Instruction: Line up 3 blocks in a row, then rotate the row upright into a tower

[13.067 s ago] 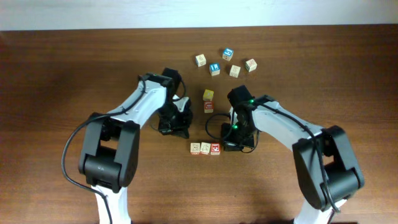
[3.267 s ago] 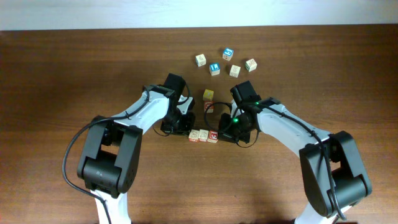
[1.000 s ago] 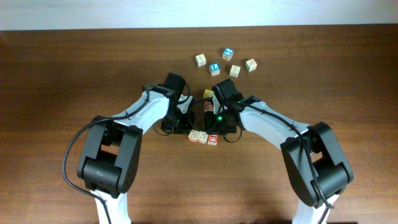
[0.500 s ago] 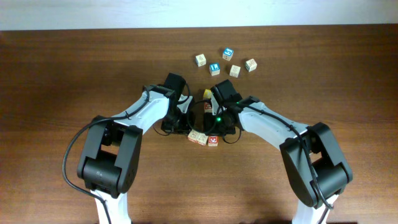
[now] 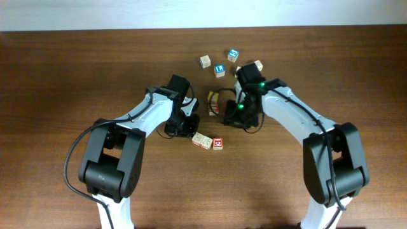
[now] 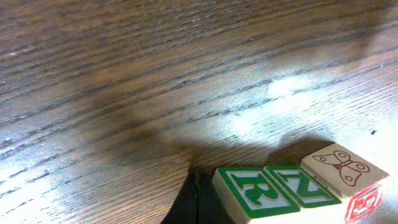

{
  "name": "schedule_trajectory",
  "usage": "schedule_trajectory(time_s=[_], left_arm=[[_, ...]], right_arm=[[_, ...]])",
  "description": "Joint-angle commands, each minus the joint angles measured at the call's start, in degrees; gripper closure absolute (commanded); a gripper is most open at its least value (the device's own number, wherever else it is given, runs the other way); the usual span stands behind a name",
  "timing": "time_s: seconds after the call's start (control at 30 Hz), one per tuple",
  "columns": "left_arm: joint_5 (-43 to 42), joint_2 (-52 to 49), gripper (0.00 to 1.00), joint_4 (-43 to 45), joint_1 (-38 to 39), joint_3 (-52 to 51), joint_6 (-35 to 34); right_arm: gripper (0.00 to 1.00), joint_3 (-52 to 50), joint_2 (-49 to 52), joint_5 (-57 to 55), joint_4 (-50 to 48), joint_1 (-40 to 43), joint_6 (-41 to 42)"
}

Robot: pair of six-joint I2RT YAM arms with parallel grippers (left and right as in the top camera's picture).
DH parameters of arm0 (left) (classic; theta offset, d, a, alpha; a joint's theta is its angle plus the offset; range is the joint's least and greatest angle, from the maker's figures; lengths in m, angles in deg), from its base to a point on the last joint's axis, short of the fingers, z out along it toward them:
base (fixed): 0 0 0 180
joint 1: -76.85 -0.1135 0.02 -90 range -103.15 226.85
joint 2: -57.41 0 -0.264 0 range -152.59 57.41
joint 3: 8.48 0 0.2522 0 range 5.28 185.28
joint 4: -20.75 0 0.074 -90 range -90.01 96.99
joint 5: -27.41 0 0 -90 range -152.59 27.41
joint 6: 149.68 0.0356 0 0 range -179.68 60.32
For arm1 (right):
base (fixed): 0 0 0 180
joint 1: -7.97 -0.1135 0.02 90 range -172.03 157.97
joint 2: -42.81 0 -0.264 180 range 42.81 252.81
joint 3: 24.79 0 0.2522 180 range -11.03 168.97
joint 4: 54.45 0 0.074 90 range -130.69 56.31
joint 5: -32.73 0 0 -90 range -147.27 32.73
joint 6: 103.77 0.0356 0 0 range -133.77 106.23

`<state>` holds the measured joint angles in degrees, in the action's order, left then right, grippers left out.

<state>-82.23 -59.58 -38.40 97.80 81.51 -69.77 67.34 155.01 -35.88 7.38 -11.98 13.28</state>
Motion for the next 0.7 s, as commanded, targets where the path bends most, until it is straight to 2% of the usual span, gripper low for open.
schedule_trajectory(time_s=[0.0,0.17,0.3,0.5,0.67], left_arm=[[1.0,1.0,1.0,0.0,0.3,-0.4,-0.2],[1.0,1.0,1.0,0.0,0.3,-0.4,-0.1],[1.0,1.0,1.0,0.0,0.3,-0.4,-0.2],[1.0,1.0,1.0,0.0,0.3,-0.4,-0.1],[1.0,1.0,1.0,0.0,0.3,-0.4,-0.2]], right_arm=[[0.78,-3.2,0.3,-1.6,-1.4,-2.3,0.8],[0.78,-5.8,0.7,-3.4,-8.9,-4.9,0.8],[0.79,-5.8,0.7,-3.5,-9.0,-5.6,0.1],[0.87,-5.8,0.7,-3.5,-8.0,-6.4,0.1],[0.88,-5.8,0.7,-3.4,-7.1,-6.4,0.9]])
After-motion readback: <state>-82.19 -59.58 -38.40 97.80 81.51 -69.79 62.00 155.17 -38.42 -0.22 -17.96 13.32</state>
